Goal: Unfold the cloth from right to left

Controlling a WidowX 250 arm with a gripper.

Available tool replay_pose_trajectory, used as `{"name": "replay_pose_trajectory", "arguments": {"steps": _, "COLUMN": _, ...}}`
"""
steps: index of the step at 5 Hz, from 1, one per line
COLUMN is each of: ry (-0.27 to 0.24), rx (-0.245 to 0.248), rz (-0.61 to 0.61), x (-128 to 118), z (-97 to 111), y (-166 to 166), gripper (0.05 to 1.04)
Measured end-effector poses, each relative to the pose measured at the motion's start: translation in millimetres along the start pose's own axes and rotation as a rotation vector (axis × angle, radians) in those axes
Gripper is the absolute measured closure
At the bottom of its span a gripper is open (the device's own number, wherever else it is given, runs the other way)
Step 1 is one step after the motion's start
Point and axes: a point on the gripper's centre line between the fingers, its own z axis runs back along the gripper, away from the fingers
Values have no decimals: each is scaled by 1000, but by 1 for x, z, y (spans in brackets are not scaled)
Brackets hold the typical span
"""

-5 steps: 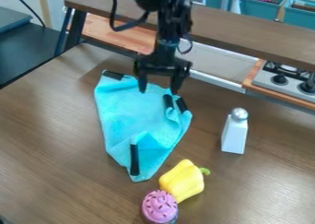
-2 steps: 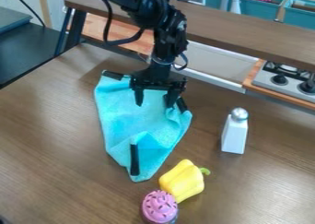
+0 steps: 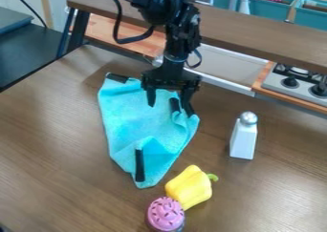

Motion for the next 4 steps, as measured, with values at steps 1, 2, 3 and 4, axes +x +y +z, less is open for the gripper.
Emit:
{"name": "replay_pose_trajectory", "arguments": {"steps": 1, "ry": 29, "rx": 22, "rz": 3, "x": -4, "z": -16, "y": -4, "gripper": 83}}
{"name": "replay_pose_trajectory", "arguments": {"steps": 2, "ry": 5, "rx": 22, "rz": 17, "x": 4, "z": -15, "y": -6, "gripper": 83}}
{"name": "replay_pose_trajectory", "arguments": {"steps": 3, "ry": 25, "rx": 45, "rz": 9, "x": -2, "z": -28, "y": -6, "gripper": 120}}
{"name": "replay_pose_trajectory", "arguments": {"steps": 4, "ry": 21, "rx": 47, "rz": 10, "x": -2, "z": -28, "y": -6, "gripper": 424}}
